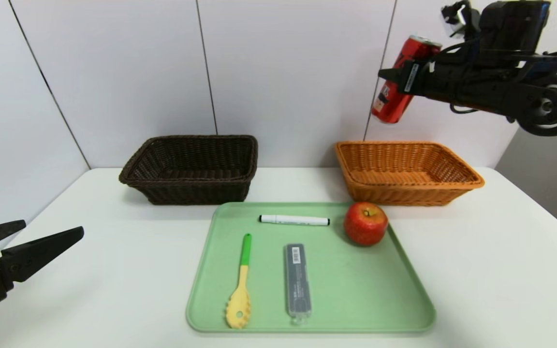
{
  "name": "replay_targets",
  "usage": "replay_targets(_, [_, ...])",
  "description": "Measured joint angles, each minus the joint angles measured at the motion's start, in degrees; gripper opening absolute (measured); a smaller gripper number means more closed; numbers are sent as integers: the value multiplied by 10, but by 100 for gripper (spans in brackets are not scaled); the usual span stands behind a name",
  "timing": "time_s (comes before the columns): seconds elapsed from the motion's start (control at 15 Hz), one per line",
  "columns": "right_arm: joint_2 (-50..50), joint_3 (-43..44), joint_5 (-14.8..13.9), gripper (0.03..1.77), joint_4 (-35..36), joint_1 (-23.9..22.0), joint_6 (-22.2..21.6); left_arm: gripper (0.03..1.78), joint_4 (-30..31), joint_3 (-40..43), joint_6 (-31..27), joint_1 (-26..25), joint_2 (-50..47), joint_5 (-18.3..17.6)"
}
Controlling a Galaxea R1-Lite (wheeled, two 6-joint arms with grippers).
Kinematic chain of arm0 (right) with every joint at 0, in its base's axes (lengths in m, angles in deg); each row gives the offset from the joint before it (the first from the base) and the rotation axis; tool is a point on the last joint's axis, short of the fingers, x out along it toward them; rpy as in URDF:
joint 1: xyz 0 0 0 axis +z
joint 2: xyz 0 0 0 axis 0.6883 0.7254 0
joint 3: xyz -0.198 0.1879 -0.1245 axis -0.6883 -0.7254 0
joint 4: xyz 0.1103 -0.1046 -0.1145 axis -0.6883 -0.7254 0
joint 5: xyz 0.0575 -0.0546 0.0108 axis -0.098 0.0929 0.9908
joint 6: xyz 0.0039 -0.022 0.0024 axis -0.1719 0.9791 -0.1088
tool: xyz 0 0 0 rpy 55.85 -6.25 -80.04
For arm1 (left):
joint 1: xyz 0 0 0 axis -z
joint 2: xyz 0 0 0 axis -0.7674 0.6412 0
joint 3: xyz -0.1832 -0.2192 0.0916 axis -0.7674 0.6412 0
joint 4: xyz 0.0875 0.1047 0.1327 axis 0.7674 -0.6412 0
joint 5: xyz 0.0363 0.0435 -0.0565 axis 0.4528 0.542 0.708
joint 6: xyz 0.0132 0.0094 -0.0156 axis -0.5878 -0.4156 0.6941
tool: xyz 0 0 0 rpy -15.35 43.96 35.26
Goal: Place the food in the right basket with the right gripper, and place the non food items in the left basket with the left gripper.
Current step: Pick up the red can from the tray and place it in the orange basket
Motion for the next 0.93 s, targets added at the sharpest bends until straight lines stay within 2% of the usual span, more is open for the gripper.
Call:
replay_targets(0.47, [117,16,-3,98,39,-24,8,169,2,-5,-1,0,26,0])
replay_targets(0.93, [156,9,-5,98,47,-27,10,169,2,-24,0,0,50,-1])
